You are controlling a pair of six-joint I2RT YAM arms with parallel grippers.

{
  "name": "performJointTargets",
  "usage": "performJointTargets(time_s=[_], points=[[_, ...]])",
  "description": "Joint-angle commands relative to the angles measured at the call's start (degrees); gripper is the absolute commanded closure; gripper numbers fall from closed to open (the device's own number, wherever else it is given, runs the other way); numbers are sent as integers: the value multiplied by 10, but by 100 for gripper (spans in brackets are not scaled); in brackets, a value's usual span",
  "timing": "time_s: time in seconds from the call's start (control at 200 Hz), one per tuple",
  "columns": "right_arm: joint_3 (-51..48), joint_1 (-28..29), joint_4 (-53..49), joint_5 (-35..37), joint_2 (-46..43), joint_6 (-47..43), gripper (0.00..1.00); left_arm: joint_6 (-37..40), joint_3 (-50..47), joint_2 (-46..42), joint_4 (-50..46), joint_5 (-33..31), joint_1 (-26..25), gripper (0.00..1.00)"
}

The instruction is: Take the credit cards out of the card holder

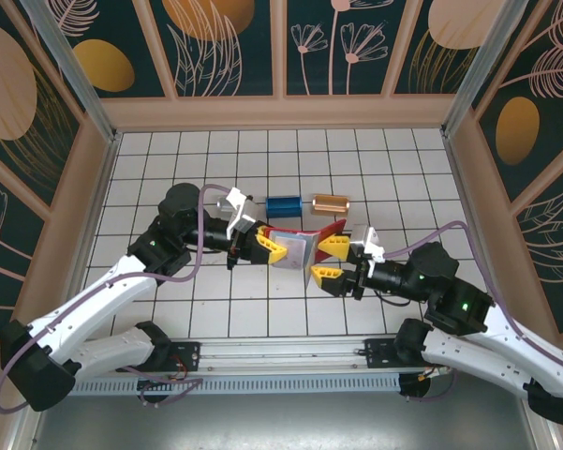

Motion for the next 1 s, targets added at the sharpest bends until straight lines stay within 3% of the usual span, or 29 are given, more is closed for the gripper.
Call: performJointTargets(time_s=[0.0, 0.265, 0.4, 0.605, 0.901, 0.996], points=[[15, 3, -7, -11, 10, 6, 46, -66, -28, 11, 145, 34, -1, 100], [29, 3, -39, 36, 13, 15, 45, -205, -113, 51, 388, 5, -1, 100], [33, 3, -43, 21, 16, 23, 43, -234, -130, 77, 444, 1, -1, 100], [36, 3, -44, -12, 27, 40, 50, -241, -122, 110, 461, 19, -1, 100], [34, 2, -37, 22, 21, 73, 81, -186, -100, 104, 385, 42, -1, 100], [34, 2, -28, 22, 12, 87, 86, -171, -95, 98, 360, 42, -1, 100]])
